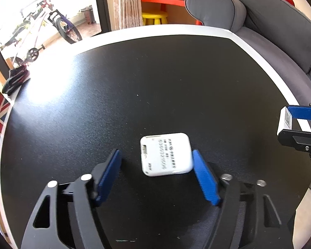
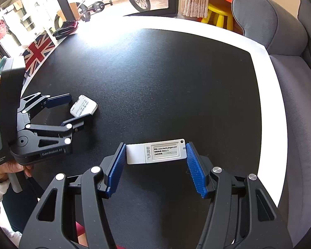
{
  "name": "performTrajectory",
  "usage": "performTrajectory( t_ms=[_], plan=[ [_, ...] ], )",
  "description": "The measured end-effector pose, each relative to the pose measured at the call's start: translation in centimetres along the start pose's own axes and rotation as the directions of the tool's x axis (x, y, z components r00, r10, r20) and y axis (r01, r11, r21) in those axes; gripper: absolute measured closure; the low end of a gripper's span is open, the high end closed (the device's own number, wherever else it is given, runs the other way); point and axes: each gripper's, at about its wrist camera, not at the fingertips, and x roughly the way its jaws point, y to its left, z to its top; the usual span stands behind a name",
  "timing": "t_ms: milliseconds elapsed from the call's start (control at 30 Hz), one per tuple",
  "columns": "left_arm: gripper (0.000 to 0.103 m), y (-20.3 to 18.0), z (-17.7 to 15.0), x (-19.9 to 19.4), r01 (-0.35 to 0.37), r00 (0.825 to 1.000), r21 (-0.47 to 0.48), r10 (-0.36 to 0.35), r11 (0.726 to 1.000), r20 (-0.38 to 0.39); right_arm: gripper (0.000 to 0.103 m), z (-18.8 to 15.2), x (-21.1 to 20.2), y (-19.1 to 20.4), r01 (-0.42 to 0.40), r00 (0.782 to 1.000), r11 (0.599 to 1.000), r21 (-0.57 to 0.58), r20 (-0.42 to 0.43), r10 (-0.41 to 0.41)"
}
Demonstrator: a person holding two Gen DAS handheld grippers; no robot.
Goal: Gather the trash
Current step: 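Grasp the white card with the left tool while the right holds the USB stick, then carry the card and USB stick with both tools over the pink bin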
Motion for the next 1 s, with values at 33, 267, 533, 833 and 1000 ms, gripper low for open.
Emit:
performTrajectory(
  t_ms=[33, 267, 533, 833, 1000],
  plan=[
    [0.051, 0.0, 0.0, -0.1, -0.002, 1.0, 0.005, 0.002, 1.0, 0.002, 0.045, 0.0, 0.0, 0.1, -0.002, 1.0, 1.0, 0.0, 0.001, 0.002],
    [0.056, 0.5, 0.3, -0.3, 0.037, 0.999, 0.016, -0.036, 0.999, -0.013, 0.045, 0.1, 0.1, 0.6, -0.016, 1.0, 1.0, -0.007, 0.009, 0.016],
    [0.056, 0.9, -0.4, -1.9, 0.079, 0.997, 0.033, -0.078, 0.996, -0.01, 0.045, 0.1, -0.8, 1.7, -0.031, 0.998, 0.999, -0.021, 0.045, 0.032],
    [0.056, 1.0, -2.4, -7.6, 0.128, 0.99, 0.09, -0.132, 0.988, 0.04, 0.045, -1.8, -4.3, 4.2, -0.052, 0.992, 0.998, -0.045, 0.11, 0.057],
    [0.056, 0.9, -4.2, -11.3, 0.139, 0.986, 0.129, -0.149, 0.982, 0.071, 0.045, -3.9, -6.8, 5.9, -0.057, 0.987, 0.996, -0.062, 0.144, 0.066]
  ],
)
